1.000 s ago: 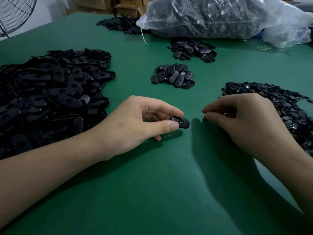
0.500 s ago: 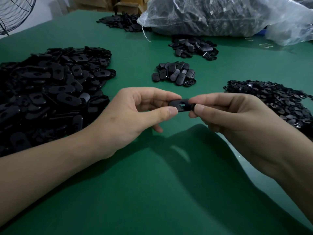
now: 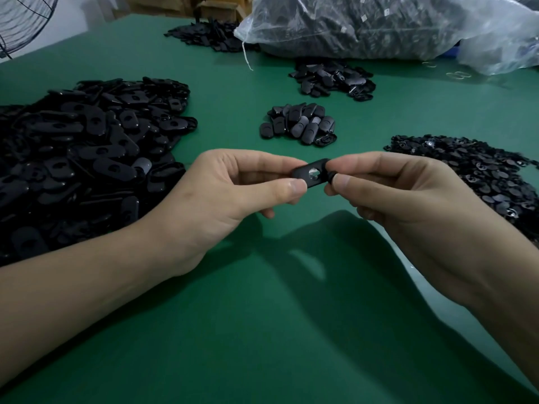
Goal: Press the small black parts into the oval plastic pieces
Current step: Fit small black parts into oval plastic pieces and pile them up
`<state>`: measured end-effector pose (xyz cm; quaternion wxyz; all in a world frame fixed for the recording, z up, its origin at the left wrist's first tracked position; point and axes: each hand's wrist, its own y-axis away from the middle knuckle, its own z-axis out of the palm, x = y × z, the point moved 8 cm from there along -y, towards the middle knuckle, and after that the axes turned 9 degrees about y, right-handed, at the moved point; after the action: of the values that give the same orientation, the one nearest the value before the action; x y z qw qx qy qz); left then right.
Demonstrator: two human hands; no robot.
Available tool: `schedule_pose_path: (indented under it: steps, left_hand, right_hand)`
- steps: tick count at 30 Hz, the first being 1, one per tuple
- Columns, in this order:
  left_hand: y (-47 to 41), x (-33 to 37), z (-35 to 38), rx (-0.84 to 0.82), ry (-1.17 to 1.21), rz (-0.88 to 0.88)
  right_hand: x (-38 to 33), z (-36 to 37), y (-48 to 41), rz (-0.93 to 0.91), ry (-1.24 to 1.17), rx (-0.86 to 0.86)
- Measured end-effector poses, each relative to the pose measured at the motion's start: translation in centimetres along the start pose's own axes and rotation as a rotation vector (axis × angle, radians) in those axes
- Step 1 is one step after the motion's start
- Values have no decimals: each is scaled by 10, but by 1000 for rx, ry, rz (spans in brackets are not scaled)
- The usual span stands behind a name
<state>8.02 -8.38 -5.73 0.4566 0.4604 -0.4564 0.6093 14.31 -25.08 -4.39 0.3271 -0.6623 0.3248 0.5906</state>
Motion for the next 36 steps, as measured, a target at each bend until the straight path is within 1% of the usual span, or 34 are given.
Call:
schedule_pose_path:
  steps: [5,11,16,27,33,36]
  left_hand:
    - [1,-2,1,1,-3,-55]
    - [1,-3,1,19,-49,-72]
    - [2,-4,1,29,-92,-83]
    - [3,-6,4,19,-135,-102]
    - [4,-7,5,-8,-130,-134]
    - [3,-6,6,-27,-116,-149]
  right_hand:
    - [-5,-3,0,-44,111,53]
    - [-9,-7,1,-143,303,109]
    - [-9,-5,5,-212,454,197]
    - [-24,3,15,-340,794,269]
    - [-34,8,20,-426,923,311]
    - [-39,10,24,-473,950,331]
